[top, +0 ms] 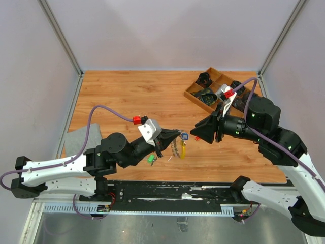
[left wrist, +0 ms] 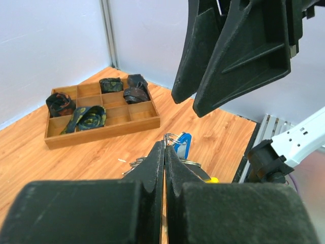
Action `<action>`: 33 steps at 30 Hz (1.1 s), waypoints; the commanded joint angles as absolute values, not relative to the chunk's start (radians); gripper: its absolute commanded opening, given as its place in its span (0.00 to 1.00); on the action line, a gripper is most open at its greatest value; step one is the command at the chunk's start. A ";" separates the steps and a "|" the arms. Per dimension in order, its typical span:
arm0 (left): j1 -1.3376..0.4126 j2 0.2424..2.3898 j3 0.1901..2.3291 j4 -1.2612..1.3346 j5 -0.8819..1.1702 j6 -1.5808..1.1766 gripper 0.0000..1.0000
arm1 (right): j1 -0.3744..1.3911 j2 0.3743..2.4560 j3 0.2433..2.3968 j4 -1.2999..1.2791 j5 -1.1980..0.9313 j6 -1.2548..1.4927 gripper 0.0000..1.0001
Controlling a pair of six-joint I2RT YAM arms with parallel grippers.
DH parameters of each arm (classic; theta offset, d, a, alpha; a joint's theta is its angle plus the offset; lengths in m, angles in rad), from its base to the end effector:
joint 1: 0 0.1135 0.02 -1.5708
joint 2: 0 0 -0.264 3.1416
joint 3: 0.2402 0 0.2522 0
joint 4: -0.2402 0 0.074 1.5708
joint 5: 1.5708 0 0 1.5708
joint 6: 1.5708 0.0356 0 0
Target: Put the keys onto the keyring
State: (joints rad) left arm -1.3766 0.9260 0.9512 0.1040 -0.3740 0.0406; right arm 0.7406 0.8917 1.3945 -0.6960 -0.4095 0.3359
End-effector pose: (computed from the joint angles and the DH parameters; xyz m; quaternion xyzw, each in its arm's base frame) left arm 0.0535 -0.2045 0.4044 0.3160 0.5833 -0.3609 0.6555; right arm 0.0972 0.1080 0.4691 -0.2785 0.7145 0.4538 0.4539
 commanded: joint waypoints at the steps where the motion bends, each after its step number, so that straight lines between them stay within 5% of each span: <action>1: -1.373 0.900 0.947 0.186 -0.348 0.046 0.01 | 0.752 0.893 1.358 -0.594 -0.521 0.356 0.43; 12: -1.373 0.895 0.945 0.198 -0.327 0.051 0.01 | 0.751 0.906 1.318 -0.535 -0.576 0.398 0.48; 20: -1.373 0.896 0.942 0.197 -0.335 0.054 0.01 | 0.752 0.902 1.322 -0.528 -0.596 0.393 0.33; 25: -1.373 0.897 0.943 0.196 -0.350 0.053 0.01 | 0.752 0.898 1.324 -0.525 -0.641 0.376 0.46; 33: -1.373 0.897 0.949 0.196 -0.348 0.055 0.00 | 0.752 0.903 1.304 -0.554 -0.646 0.339 0.39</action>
